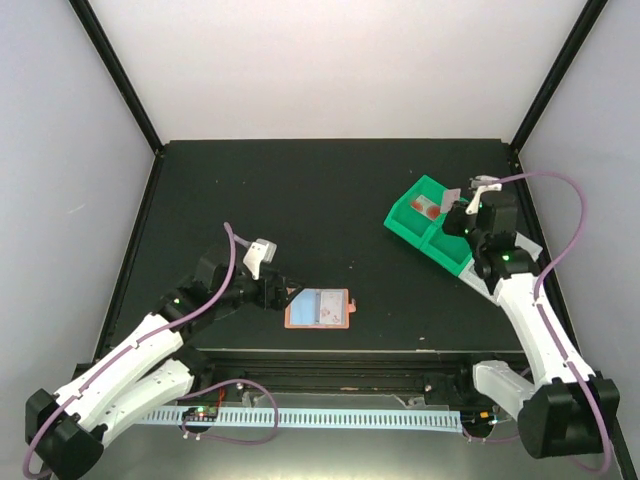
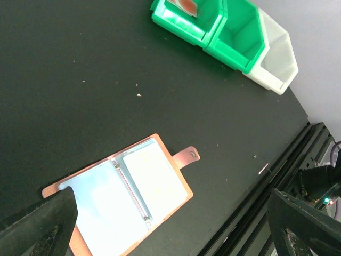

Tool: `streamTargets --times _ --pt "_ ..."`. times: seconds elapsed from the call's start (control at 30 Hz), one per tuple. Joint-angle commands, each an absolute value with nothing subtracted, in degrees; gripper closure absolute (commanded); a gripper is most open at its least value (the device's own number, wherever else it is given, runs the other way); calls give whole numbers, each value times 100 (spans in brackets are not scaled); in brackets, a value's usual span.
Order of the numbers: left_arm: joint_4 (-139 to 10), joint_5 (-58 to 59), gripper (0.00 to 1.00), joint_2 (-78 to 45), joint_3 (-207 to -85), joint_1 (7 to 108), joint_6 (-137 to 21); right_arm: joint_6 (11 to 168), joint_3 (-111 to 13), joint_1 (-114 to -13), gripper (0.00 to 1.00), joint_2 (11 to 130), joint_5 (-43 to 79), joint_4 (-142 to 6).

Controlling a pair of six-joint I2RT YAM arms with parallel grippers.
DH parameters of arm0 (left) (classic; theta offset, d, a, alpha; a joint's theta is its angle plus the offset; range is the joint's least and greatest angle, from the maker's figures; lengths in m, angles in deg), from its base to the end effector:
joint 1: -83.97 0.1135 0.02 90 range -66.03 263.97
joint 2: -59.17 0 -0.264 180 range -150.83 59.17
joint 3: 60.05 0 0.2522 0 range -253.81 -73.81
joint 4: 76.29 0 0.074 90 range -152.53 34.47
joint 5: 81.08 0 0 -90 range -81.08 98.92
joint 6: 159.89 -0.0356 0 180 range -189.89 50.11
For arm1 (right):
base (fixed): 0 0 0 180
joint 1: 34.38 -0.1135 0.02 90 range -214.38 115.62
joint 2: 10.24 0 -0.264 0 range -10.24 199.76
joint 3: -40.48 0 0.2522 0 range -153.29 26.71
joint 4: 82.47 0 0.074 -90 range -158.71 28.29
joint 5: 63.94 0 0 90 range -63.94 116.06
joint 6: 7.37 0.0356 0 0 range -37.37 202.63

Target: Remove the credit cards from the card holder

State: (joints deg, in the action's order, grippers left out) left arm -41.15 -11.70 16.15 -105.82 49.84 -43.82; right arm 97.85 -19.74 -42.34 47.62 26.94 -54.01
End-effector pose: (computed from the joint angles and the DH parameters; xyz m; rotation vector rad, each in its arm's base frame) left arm 0.1333 -0.1055 0.2482 0.3832 2.2318 -0.9760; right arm 0.2278 0.0313 0.2992 0.1385 2.0298 0.2396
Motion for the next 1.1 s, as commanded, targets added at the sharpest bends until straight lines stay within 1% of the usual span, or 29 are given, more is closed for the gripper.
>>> streamTargets --times 0.0,0.13,0.23,0.63,0.8,1.07 --pt "-4053 -1342 1 1593 -10800 4996 -4587 10714 -2157 -3490 99 5120 2225 -4845" --pt "-4048 -1316 1 1584 -10800 5000 -4555 10944 -2176 -2817 99 5599 1621 -4756" --pt "-4050 -1266 1 1576 -10791 5003 -4533 11079 -2171 -2643 99 5889 1757 -4791" --pt "-3921 -1249 1 1558 -10843 5008 -4418 11522 -2540 -2507 99 7087 1970 -5251" --pt "-3866 -1298 1 1509 -10882 5009 -4411 11593 -2722 -2507 99 7584 1771 -5537" --pt "-3739 -1348 1 1353 -10993 5006 -4487 11708 -2773 -2505 99 8009 1946 -5731"
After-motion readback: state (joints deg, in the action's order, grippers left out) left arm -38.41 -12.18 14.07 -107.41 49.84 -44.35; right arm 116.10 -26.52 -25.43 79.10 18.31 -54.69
